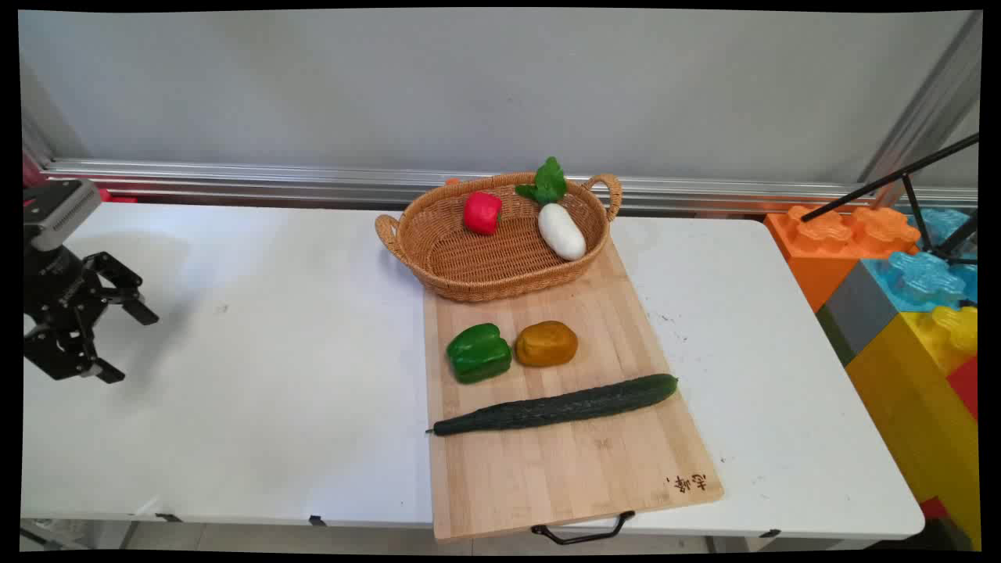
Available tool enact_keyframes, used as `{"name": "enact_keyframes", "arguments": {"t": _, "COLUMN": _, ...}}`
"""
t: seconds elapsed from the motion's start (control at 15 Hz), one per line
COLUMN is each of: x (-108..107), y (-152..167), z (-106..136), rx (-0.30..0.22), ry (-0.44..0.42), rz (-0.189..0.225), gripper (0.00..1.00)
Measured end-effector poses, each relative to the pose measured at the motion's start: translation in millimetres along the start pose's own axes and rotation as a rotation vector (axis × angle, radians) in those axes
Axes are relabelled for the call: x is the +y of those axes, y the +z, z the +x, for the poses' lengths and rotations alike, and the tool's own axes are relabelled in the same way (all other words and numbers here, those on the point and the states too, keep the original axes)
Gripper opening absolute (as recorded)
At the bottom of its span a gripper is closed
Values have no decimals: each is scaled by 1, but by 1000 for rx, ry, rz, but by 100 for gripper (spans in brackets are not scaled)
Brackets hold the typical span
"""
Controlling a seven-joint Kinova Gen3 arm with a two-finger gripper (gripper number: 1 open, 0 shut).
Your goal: Pick up the potato from the cutting board
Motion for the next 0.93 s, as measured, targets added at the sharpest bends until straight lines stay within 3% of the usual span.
{"name": "enact_keyframes", "arguments": {"t": 0.2, "x": 2, "y": -1, "z": 12, "rx": 25, "ry": -4, "rz": 0, "gripper": 100}}
{"name": "enact_keyframes", "arguments": {"t": 0.4, "x": 4, "y": -2, "z": 40, "rx": 61, "ry": -21, "rz": 17, "gripper": 100}}
{"name": "enact_keyframes", "arguments": {"t": 0.6, "x": 4, "y": 0, "z": 84, "rx": 106, "ry": -32, "rz": 32, "gripper": 100}}
{"name": "enact_keyframes", "arguments": {"t": 0.93, "x": 1, "y": 4, "z": 178, "rx": 161, "ry": -69, "rz": 57, "gripper": 100}}
